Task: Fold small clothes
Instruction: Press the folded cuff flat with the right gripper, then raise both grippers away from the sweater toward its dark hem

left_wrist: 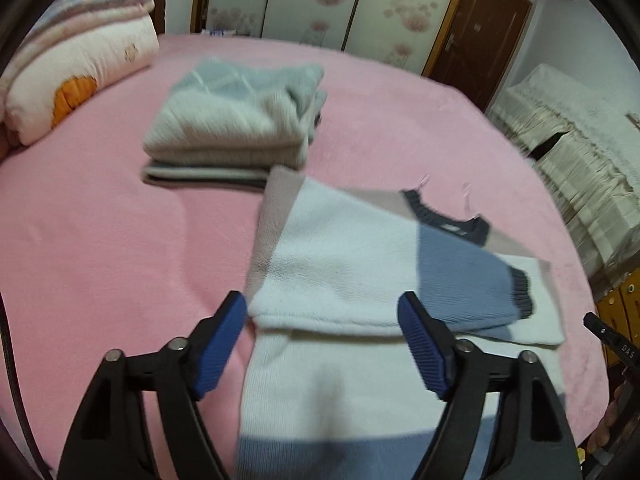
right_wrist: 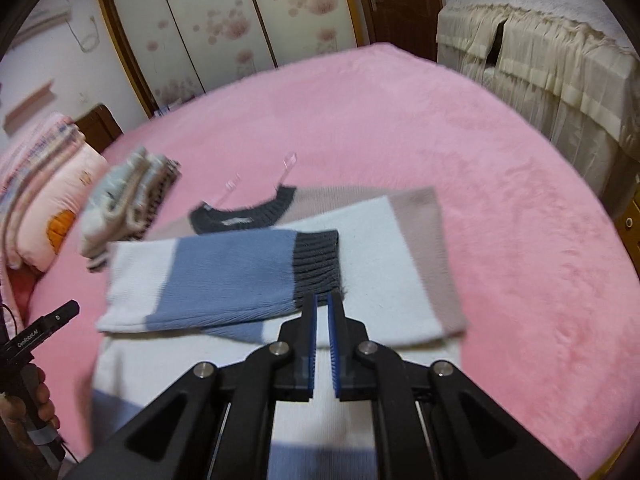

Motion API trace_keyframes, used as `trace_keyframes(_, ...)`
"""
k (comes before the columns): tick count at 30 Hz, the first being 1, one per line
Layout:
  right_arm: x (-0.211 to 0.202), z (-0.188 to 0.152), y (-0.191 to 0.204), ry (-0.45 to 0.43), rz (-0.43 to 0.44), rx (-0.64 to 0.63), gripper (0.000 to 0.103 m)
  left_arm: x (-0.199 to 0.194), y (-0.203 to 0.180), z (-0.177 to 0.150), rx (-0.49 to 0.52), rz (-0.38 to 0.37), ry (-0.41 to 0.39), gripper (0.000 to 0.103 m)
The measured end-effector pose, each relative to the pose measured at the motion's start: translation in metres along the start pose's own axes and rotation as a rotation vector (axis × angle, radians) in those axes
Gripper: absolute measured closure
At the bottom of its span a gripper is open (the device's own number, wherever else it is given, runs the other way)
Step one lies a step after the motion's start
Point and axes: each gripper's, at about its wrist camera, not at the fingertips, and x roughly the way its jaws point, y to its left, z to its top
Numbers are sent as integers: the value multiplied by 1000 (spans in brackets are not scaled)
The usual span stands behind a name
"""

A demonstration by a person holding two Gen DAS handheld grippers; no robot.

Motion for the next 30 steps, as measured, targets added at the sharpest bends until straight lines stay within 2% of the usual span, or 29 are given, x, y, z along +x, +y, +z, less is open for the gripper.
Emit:
trace_keyframes(1,-13,-1,-1,-14,8,2,96,-17,-3,-2,3,0,-25,22)
trace_keyframes(6,-87,-9,-8,-112,23,-6,72,-85,-16,-9,14,5,-119,5)
trace_keyframes(10,-138,-21,-12,-189,17,-42,70,-136,-21,-20,15,-22,-179,1)
trace_keyframes(14,-176,-38,-16,-231,19,-69,70,-172,-28,-32,1,-61,-187,1)
trace_keyframes(22,-225,-63,-22,-290,46,-88,70,-217,-48,-62,34,-36,-215,1)
trace_keyframes(30,-250,-87,-7,-340,62,-148,69,-251,-75,-93,146,-67,-219,1)
